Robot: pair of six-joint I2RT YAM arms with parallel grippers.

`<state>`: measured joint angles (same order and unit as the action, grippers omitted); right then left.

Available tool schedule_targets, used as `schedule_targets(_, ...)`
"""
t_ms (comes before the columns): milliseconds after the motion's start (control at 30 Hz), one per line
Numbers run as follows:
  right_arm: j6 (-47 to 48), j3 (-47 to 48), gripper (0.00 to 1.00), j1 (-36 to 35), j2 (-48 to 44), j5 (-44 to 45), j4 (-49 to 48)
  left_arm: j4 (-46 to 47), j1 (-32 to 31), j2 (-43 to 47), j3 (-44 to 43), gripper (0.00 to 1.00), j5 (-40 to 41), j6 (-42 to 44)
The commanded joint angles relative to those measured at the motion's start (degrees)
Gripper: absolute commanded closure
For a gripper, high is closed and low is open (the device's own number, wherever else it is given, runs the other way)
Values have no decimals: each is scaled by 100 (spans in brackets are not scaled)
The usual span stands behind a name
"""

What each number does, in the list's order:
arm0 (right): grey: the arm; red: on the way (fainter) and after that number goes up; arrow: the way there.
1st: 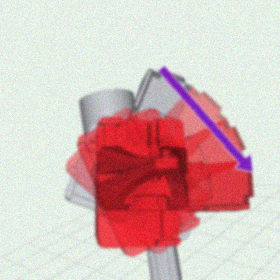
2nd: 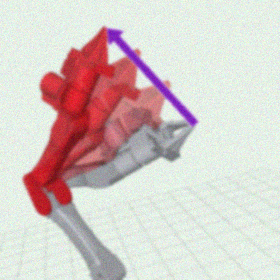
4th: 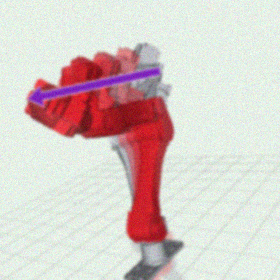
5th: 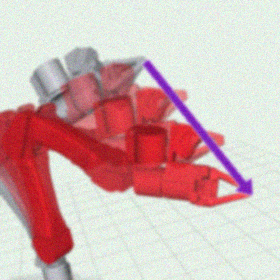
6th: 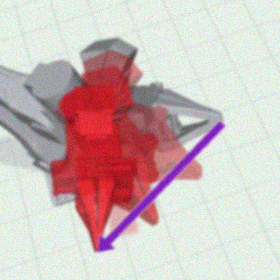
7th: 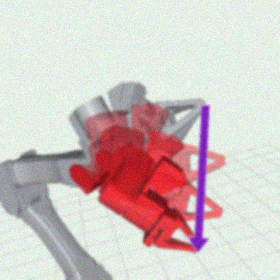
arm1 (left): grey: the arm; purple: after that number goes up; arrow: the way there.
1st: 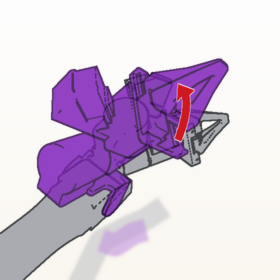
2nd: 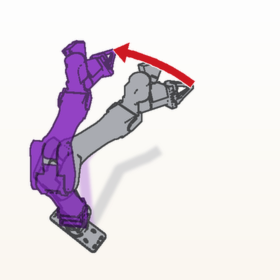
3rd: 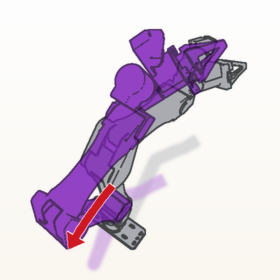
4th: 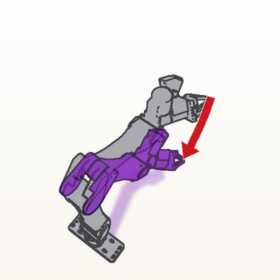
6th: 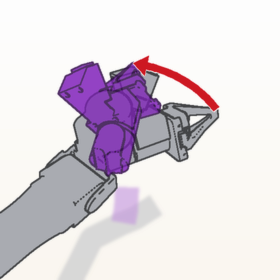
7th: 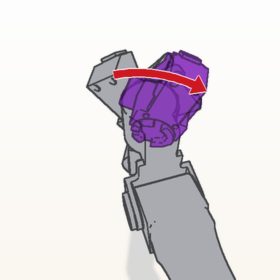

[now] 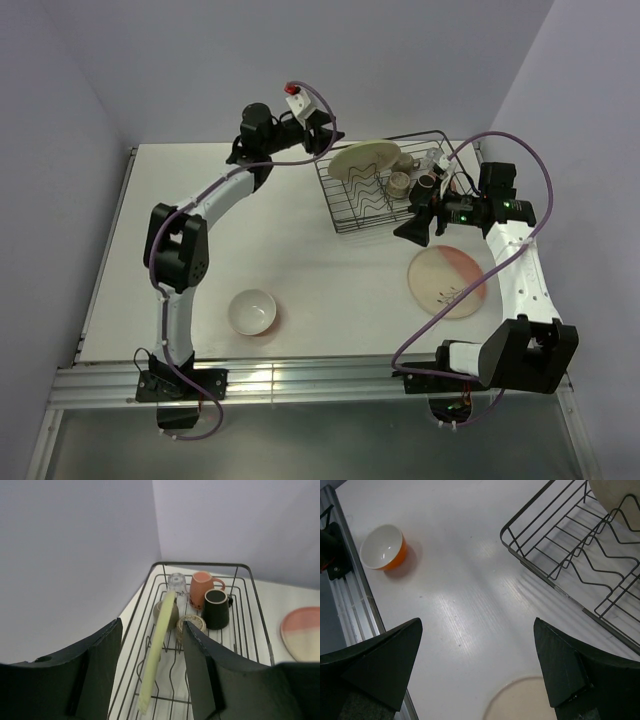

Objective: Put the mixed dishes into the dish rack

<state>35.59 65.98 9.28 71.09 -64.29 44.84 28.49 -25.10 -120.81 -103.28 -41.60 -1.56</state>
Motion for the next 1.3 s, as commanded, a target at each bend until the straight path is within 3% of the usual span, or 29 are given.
schedule_targets(0, -88, 170, 0, 48, 45, -13, -204, -273, -91, 58, 107, 43, -314, 419)
schedule_targets(600, -141, 109, 0, 57, 63, 40, -248, -977, -434, -1137, -912, 43, 1083, 1018)
schedule_targets(867, -211, 82, 0, 56, 116, 22, -327, -1047, -434, -1462, -1501, 43, 2190, 623)
schedule_targets(1267, -264, 100, 0, 57, 177, 57, -379, -1170, -399, -1875, -2143, 42, 2657, -81)
